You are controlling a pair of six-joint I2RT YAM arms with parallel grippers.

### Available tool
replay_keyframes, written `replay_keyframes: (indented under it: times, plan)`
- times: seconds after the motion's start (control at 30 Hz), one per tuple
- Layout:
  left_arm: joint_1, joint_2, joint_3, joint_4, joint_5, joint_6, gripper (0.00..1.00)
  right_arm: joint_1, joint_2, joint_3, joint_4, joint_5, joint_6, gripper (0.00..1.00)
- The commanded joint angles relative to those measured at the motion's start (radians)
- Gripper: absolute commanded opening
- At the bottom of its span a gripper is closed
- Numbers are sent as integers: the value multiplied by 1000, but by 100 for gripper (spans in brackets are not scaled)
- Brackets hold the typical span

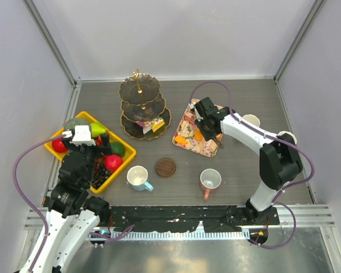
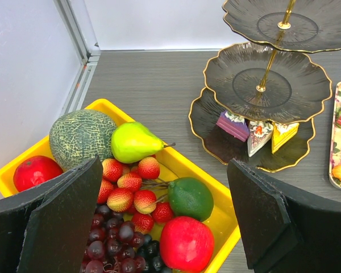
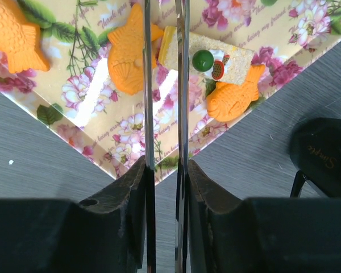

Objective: Serve the afternoon tea

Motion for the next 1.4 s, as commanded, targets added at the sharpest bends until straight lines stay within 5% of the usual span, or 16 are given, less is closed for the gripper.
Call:
replay_keyframes:
  times: [0.0, 0.4, 0.93, 1.37]
  plan:
    - [5, 1, -2, 56, 14, 4, 99, 1, -114, 9, 7, 6, 7, 27]
    - [3, -1, -2, 57, 12, 7, 99, 100, -301, 78, -52, 66, 3, 29]
    - [5, 2, -4, 57, 12, 5, 99, 217, 27, 515, -44, 134, -120, 29]
    - [5, 2, -2, 57, 18, 4, 99, 234, 115, 531, 21, 101, -160, 30]
